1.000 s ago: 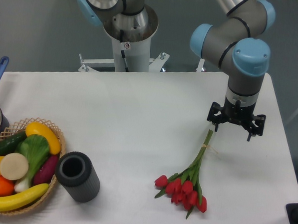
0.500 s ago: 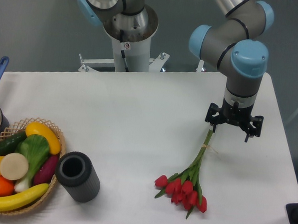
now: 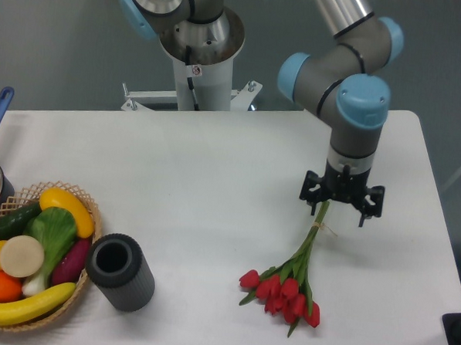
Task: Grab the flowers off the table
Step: 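Lower the open gripper down onto the green tulip stems, then close the gripper around the tulip stems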
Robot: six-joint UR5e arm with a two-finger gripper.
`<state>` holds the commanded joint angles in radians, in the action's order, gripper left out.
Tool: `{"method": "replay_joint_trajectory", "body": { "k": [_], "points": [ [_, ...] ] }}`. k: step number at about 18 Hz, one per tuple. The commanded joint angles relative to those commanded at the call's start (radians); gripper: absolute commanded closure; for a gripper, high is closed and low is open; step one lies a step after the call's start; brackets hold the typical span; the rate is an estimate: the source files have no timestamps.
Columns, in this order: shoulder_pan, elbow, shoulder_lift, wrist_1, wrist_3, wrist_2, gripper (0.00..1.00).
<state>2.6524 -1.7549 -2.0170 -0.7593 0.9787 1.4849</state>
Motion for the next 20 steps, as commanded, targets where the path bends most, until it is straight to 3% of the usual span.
{"method": "replay_joint_trajectory", "body": {
  "k": [12,14,16,17,20],
  "points": [
    [-0.031,0.031,-0.101,0.006,0.009,0.000,0.03],
    [-0.032,0.035,-0.112,0.008,0.009,0.000,0.25],
    [-0.032,0.041,-0.112,0.006,0.006,0.000,0.85],
    [-0.032,0.043,-0.109,0.008,0.006,0.000,1.00],
    [-0.031,0.044,-0.097,0.008,-0.017,0.005,1.00]
  ]
}}
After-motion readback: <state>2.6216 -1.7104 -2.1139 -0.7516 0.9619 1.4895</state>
